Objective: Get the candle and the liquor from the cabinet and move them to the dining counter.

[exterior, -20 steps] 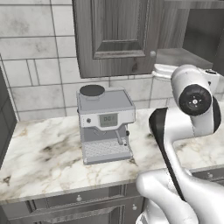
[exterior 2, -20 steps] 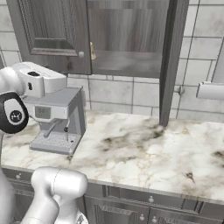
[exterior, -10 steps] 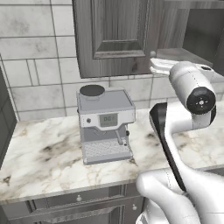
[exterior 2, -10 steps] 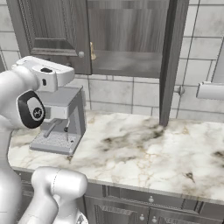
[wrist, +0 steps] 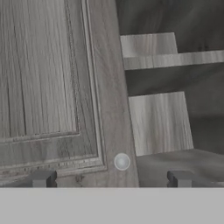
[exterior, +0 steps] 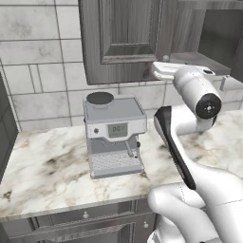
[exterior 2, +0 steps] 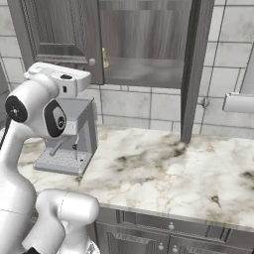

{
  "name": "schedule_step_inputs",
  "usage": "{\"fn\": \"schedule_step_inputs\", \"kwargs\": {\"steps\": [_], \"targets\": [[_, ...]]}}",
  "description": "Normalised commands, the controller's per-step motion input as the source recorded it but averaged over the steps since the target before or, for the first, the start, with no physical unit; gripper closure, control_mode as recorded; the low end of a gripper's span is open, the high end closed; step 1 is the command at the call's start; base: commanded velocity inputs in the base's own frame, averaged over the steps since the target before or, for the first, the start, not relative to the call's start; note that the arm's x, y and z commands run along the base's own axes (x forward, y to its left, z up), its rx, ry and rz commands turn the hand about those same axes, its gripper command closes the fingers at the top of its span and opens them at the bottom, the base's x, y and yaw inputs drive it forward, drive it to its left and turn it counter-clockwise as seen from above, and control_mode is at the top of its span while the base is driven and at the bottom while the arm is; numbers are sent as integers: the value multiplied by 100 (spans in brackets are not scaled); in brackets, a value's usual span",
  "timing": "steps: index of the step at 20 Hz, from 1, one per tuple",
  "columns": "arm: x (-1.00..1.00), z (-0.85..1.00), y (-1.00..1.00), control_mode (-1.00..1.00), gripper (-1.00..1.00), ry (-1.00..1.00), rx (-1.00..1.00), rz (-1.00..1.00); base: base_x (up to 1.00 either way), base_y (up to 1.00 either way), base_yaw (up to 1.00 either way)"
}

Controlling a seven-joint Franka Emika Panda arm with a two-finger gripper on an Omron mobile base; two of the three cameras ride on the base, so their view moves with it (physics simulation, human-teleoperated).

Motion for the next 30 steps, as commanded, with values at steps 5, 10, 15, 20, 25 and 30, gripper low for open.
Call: {"fn": "schedule_step_inputs", "kwargs": {"steps": [5,10,15,20,25,30], "targets": [[25,-2,1,-100,-100,0,0,2,0,0,0],[15,-3,-1,-100,-100,0,0,0,0,0,0],[13,-2,-4,-100,-100,0,0,0,0,0,0],[7,0,-21,-100,-100,-5,0,0,0,0,0],[11,-3,-14,-100,-100,-8,0,0,0,0,0],[27,-12,0,-100,-100,-8,0,0,0,0,0]]}}
